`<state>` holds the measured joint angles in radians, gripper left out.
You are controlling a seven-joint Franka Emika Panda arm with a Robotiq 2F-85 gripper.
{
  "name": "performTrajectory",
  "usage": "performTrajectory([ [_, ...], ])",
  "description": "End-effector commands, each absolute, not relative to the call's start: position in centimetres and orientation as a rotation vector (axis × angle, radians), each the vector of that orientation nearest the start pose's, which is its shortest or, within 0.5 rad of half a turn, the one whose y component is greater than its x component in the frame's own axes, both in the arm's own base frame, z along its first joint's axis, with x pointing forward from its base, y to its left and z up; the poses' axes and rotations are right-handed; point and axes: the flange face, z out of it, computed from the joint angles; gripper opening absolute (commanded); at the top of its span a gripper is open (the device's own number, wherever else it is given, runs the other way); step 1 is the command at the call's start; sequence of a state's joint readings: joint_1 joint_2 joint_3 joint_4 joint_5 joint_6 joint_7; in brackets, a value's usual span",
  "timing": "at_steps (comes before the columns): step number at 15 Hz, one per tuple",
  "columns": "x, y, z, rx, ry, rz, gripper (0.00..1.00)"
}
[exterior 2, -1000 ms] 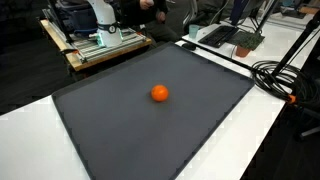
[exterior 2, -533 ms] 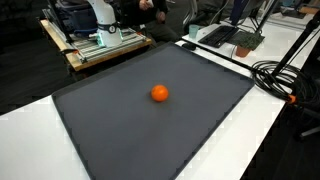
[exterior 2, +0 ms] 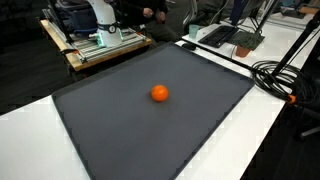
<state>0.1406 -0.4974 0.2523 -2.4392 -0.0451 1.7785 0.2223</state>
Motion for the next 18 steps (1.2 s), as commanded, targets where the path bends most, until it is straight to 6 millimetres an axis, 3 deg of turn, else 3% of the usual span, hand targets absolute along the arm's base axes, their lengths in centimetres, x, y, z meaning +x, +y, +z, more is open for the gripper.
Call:
performTrajectory([
  [1, 35.3, 14.4, 42.5, -3.475, -0.465, 0.141, 1.00],
  [4, 36.5, 13.0, 39.8, -3.604, -0.640, 0.067, 1.00],
  [5, 37.1, 12.4, 39.5, -3.642, -0.610, -0.003, 1.00],
  [6, 36.3, 13.2, 40.3, -3.589, -0.582, 0.076, 1.00],
  [11, 37.1, 12.4, 39.4, -3.621, -0.613, 0.043, 1.00],
  [12, 36.7, 12.6, 38.7, -3.724, -0.717, 0.094, 1.00],
  [18, 35.0, 11.7, 32.6, -3.806, -1.210, 0.388, 1.00],
])
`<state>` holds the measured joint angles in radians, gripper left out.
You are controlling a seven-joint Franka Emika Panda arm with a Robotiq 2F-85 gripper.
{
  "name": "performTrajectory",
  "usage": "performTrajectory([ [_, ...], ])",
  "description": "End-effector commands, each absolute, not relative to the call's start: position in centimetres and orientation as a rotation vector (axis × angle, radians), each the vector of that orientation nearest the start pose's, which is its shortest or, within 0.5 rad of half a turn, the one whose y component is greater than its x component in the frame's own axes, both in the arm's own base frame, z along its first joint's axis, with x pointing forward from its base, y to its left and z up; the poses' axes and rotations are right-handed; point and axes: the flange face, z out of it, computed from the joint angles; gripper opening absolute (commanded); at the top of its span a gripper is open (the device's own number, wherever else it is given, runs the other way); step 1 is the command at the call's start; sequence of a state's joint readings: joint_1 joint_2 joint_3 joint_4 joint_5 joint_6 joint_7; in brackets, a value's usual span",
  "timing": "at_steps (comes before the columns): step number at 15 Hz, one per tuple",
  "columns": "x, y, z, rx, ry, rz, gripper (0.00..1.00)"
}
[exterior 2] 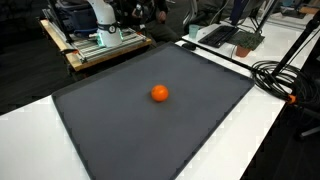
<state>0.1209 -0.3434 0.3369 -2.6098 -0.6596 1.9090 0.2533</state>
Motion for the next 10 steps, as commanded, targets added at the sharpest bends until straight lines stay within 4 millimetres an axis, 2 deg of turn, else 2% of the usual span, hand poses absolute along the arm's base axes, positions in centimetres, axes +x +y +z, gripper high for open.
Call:
performTrajectory([
  [1, 34.9, 11.5, 31.7, 2.101, 0.715, -0.236, 1.00],
  [4, 34.5, 10.8, 29.6, 1.943, 0.808, -0.290, 1.00],
  [6, 34.6, 10.4, 29.3, 1.831, 0.817, -0.308, 1.00],
  [7, 34.5, 10.5, 29.6, 1.927, 0.812, -0.303, 1.00],
  [10, 34.5, 10.3, 29.2, 1.866, 0.823, -0.320, 1.00],
])
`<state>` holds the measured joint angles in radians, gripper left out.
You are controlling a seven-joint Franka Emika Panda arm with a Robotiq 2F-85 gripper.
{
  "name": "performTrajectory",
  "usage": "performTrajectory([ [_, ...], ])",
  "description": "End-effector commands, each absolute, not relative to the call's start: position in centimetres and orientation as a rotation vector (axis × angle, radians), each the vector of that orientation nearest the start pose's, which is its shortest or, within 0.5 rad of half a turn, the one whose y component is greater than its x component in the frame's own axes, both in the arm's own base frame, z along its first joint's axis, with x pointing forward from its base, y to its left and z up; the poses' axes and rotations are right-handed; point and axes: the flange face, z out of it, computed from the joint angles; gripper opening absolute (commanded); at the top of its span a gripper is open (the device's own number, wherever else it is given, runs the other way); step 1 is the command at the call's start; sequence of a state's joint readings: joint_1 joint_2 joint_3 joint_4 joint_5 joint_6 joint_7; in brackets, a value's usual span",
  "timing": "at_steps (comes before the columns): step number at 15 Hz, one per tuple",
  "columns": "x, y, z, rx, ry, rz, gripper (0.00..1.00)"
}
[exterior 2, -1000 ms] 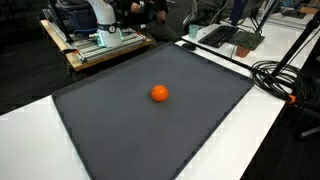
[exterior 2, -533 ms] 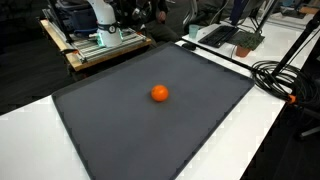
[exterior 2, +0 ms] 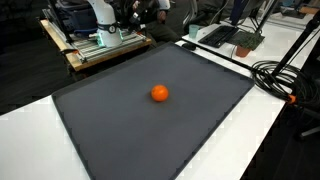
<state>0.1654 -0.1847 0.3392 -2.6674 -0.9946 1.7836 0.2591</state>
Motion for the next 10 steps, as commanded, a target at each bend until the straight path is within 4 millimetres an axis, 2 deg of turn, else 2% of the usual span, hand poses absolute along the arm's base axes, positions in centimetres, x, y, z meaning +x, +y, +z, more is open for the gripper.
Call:
performTrajectory([
  [1, 34.5, 10.4, 29.2, 1.863, 0.824, -0.318, 1.00],
  [2, 34.5, 10.4, 29.2, 1.862, 0.824, -0.318, 1.00],
  [3, 34.8, 10.0, 29.1, 1.788, 0.850, -0.343, 1.00],
  [7, 37.8, 7.1, 29.0, 1.528, 0.875, -0.380, 1.00],
  [10, 39.8, 5.2, 28.0, 1.354, 0.932, -0.389, 1.00],
])
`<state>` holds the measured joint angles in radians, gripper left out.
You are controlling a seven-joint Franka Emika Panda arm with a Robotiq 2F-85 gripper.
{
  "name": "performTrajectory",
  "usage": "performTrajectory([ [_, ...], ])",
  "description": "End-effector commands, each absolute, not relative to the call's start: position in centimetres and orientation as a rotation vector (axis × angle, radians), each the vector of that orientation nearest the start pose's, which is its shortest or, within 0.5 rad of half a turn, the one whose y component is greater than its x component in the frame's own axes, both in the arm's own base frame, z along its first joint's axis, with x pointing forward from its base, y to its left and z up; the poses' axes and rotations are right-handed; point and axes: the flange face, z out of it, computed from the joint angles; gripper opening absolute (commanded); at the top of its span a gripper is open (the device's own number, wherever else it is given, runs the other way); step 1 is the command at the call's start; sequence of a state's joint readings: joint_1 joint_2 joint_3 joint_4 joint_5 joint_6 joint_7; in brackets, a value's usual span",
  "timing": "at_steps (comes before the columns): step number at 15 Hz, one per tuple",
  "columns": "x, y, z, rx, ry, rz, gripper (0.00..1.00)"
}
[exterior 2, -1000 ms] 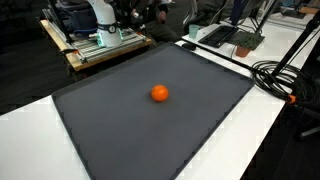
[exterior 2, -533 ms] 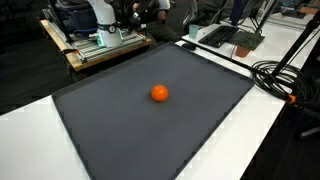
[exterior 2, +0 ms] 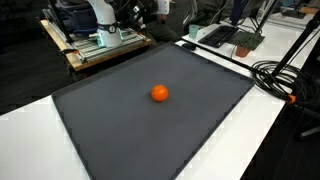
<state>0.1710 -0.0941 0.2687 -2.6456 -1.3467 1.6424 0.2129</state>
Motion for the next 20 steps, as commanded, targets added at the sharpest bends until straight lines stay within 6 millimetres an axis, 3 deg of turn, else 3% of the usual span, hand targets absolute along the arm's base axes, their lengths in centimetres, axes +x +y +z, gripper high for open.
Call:
performTrajectory([
  [1, 40.1, 4.6, 27.5, 1.303, 0.962, -0.406, 1.00],
  [5, 39.1, 3.0, 25.2, 1.179, 1.156, -0.494, 1.00],
  [11, 35.9, 3.1, 23.3, 1.064, 1.470, -0.574, 1.00],
  [12, 37.0, 3.5, 22.6, 1.120, 1.376, -0.578, 1.00],
  [17, 36.9, 3.6, 22.4, 1.121, 1.387, -0.576, 1.00],
  [20, 35.6, 4.2, 20.8, 0.950, 1.520, -0.667, 1.00],
])
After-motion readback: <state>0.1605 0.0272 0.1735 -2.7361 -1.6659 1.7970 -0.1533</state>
